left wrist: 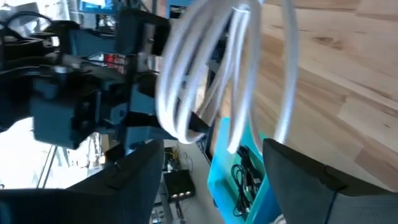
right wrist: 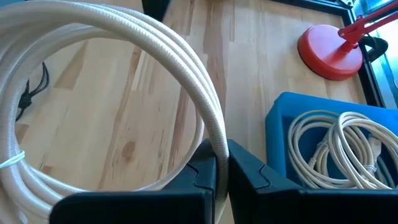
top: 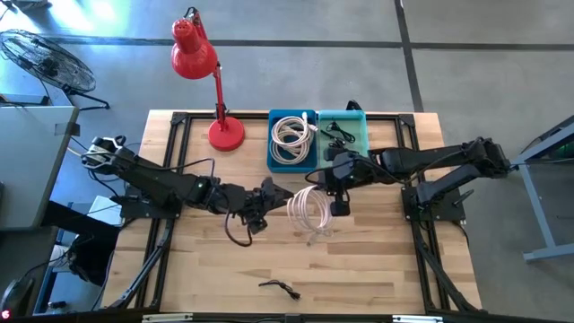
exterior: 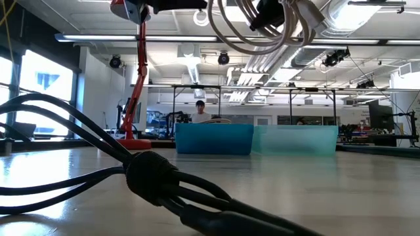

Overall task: Pick & Place USB Port
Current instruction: Put the white charger cable into the blue bin

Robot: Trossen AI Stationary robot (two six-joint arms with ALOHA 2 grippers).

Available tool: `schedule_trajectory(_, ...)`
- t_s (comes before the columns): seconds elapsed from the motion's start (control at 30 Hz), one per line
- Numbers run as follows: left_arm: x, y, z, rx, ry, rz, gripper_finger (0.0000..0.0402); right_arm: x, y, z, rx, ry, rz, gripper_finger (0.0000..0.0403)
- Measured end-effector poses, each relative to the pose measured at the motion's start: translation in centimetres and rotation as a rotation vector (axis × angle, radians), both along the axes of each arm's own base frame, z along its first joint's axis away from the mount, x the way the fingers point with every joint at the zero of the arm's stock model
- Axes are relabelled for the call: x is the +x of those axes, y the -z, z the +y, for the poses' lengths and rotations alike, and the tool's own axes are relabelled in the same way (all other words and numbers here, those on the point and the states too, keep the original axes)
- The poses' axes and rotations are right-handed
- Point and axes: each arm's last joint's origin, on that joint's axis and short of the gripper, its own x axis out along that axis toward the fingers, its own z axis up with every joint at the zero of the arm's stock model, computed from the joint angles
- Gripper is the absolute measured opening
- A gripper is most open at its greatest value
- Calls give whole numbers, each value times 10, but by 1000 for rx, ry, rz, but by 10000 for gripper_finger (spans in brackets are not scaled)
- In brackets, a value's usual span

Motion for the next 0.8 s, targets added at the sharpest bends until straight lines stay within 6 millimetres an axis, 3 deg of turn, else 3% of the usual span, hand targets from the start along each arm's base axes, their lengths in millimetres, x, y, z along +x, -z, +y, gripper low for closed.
schedule_trajectory(0.6, -3, 1, -11, -16, 85, 14, 272, 3, -3, 1, 11, -47, -41, 8)
schedule_trajectory(0.8, 9, 12, -15, -5, 78, 13, 272, 3, -4, 1, 14, -53, -53, 8)
